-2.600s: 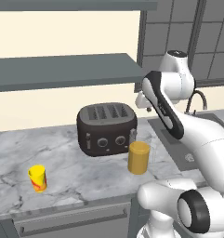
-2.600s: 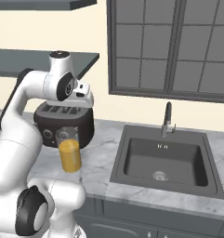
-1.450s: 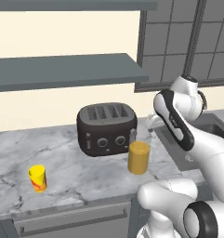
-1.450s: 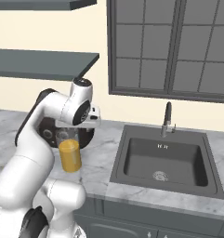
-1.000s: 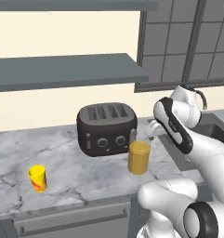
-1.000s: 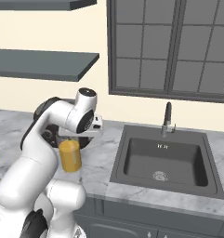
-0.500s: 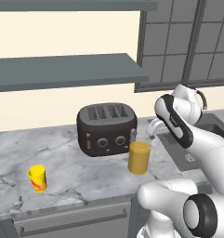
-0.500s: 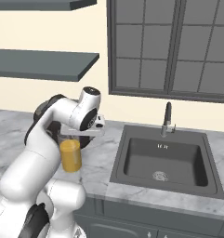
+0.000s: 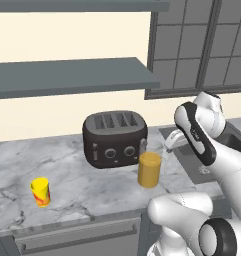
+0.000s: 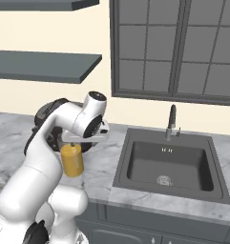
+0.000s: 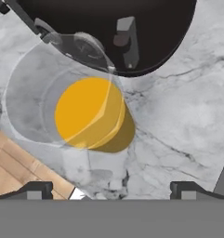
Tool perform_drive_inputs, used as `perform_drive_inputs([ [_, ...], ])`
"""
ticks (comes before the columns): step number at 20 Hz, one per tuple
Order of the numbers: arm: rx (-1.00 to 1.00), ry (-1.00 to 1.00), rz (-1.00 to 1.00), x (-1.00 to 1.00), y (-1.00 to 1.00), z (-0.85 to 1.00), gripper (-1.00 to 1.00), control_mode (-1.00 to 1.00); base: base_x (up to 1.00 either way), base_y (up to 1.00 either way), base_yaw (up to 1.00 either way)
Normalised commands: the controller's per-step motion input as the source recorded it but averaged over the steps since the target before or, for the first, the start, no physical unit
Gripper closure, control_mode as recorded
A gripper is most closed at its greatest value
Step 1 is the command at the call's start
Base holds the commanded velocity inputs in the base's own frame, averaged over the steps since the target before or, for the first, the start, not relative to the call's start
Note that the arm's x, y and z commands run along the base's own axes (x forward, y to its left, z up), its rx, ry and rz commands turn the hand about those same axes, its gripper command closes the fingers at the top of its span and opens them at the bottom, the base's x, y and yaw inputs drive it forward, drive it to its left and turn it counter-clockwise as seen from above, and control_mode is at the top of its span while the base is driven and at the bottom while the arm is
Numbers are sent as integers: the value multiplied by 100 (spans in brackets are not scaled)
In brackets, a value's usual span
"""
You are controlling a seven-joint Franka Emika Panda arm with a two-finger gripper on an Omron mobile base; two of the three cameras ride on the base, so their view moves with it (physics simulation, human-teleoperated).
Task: Place the pitcher and cup on the dining counter for serving.
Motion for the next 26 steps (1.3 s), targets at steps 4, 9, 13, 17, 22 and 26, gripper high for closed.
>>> perform_drive_inputs([
  [4,0,0,9,0,0,-14,-100,-100,0,0,0],
  [9,0,0,11,0,0,-54,-100,-100,0,0,0],
  [13,1,0,19,0,0,-28,-100,-100,0,0,0],
  [17,0,0,20,1,4,-5,-100,-100,0,0,0],
  [22,0,-1,14,-9,18,-3,-100,-100,0,0,0],
  [26,1,-8,9,-34,-2,8,-100,-100,0,0,0],
])
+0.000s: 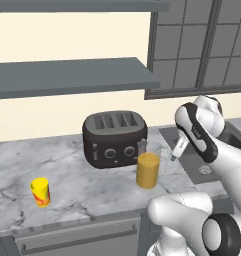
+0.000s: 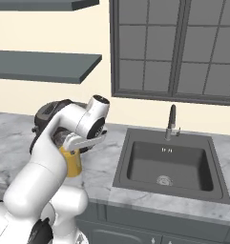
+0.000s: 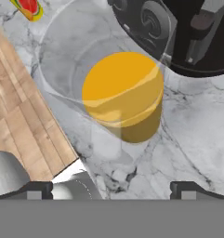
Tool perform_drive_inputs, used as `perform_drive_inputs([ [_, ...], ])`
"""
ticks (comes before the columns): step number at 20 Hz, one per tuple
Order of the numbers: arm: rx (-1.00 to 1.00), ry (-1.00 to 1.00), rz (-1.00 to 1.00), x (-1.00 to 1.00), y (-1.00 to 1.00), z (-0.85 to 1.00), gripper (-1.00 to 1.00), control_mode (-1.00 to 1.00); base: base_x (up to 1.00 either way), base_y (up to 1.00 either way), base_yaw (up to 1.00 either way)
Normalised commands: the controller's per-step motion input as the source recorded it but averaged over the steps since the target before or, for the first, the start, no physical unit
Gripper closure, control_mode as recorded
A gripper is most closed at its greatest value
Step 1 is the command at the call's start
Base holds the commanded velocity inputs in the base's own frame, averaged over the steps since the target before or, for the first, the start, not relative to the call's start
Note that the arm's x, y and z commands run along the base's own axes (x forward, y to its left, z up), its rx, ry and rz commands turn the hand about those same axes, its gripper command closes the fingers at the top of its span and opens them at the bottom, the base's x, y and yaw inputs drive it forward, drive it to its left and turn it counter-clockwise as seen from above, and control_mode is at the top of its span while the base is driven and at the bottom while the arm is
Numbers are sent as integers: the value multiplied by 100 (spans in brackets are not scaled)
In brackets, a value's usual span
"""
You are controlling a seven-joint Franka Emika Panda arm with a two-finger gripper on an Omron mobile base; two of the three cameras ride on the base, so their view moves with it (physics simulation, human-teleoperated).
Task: Place the pitcher and cup on the dining counter for serving.
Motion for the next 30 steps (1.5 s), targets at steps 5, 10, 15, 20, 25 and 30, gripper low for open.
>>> perform_drive_inputs([
  [5,0,0,1,0,3,-1,-100,-100,0,0,0],
  [10,0,0,2,1,19,-8,-100,-100,0,0,0],
  [15,0,0,3,15,27,-8,-100,-100,0,0,0],
  [20,0,0,9,12,29,-11,-100,-100,0,0,0],
  [25,0,0,11,6,18,-24,100,-100,0,0,0],
  [30,0,0,3,4,0,-12,100,-100,0,0,0],
])
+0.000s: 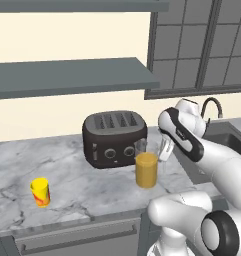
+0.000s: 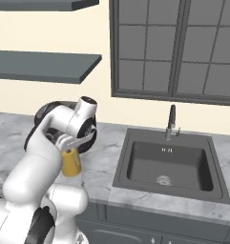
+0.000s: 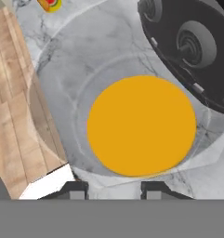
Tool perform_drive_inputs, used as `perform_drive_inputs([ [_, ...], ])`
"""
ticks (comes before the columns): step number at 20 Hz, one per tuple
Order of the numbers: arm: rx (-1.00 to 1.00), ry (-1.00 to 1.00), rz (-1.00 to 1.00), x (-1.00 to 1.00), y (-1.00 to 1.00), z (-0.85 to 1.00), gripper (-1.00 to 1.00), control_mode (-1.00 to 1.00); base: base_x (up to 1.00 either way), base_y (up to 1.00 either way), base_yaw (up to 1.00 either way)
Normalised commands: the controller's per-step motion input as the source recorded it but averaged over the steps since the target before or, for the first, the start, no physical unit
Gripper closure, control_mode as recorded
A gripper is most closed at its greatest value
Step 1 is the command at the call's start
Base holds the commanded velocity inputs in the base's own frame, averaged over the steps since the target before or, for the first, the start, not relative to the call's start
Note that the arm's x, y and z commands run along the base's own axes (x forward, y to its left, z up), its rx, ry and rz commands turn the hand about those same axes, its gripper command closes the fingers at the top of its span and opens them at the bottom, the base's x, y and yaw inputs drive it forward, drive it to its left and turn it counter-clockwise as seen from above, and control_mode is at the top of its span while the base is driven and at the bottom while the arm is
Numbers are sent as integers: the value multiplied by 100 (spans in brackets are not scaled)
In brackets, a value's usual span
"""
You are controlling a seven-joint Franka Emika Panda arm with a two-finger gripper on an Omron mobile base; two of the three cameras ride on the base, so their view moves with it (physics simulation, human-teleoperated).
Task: Place the pitcher and cup on the dining counter for serving.
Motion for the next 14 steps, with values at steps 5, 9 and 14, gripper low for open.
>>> perform_drive_inputs([
  [5,0,0,0,0,0,0,100,-100,0,0,0],
  [9,0,0,0,-7,0,1,100,-100,0,0,0],
  [14,0,-5,-1,-12,0,25,100,-100,0,0,0],
])
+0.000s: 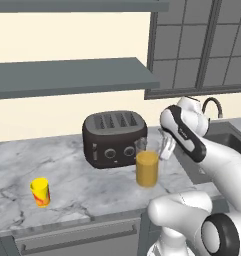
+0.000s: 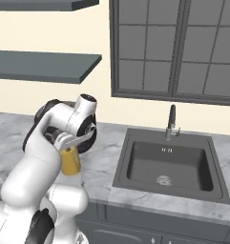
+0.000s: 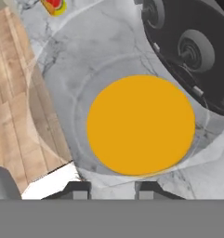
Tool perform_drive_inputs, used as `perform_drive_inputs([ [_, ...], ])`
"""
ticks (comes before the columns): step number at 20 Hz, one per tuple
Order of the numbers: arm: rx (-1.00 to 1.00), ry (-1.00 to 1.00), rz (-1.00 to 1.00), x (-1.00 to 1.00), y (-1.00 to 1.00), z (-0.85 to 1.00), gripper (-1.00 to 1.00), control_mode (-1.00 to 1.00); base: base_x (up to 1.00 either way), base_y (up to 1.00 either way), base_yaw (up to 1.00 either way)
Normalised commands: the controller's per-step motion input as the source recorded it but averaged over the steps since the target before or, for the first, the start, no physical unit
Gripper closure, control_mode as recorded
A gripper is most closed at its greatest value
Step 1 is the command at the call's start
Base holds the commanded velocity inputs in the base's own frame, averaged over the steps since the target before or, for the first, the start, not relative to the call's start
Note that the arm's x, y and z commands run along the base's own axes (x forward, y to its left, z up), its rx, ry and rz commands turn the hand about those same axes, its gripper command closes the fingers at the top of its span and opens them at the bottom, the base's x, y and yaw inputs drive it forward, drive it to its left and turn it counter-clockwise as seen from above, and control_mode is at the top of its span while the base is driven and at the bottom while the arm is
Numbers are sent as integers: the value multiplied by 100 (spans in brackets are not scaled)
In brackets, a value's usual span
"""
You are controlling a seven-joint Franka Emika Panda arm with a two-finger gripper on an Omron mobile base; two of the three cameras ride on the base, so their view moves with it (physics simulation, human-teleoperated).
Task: Place the pitcher and cup on the dining counter for serving.
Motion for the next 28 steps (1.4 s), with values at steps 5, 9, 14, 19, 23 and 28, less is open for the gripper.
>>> perform_drive_inputs([
  [5,0,-12,-8,-28,-8,59,100,-100,0,0,0],
  [9,0,-10,-13,-28,-9,62,100,-100,0,0,0],
  [14,4,-3,-18,-28,-9,59,100,-100,0,0,0],
  [19,7,0,-17,-26,-2,56,100,-100,0,0,0],
  [23,5,0,-8,-4,-7,22,100,-100,0,0,0],
  [28,1,0,0,0,0,0,100,-100,0,0,0],
])
